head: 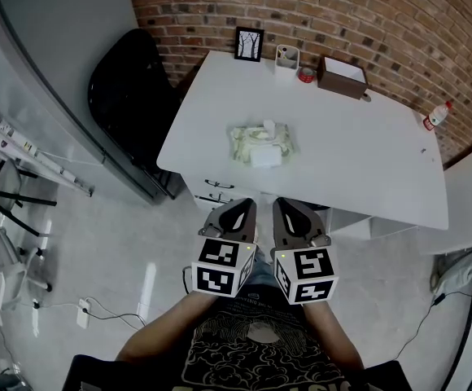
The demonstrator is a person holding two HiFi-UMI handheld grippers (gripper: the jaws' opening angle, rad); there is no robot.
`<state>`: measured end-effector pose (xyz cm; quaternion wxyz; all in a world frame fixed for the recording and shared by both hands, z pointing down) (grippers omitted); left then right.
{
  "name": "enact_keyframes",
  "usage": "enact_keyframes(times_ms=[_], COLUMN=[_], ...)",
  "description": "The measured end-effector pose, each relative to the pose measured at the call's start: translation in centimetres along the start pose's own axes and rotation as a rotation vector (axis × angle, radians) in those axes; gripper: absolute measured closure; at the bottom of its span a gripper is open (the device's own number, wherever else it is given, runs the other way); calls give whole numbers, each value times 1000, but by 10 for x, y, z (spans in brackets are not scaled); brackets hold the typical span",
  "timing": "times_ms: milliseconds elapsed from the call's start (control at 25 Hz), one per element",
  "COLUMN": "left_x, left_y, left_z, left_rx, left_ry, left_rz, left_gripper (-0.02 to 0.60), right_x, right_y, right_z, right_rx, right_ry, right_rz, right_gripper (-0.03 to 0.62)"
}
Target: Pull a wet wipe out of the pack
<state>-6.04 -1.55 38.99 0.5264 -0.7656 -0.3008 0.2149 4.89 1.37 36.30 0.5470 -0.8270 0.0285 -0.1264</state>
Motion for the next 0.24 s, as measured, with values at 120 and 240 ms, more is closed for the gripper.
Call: enact_keyframes(times_ms=[120,240], left_x=[1,2], left_y=[1,1], left_z=[-1,-3], left_rx=[2,0], left_ry=[0,-4], left_rz=[0,-3], left_gripper=[569,569], right_x=[2,4], right_y=[0,0], right_z=[1,1], right_rx=[2,2], right_ry=[-4,-8], right_rz=[-2,-4], right_gripper=[576,576])
Point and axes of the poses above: the fingertips, and each gripper's own axes: z backward along the fingers, x to its right, y out of its top, the point moved 7 cm from there along z, backward along the fingers, and after that the axes turned 12 degrees about -z, right-handed, at the moved point
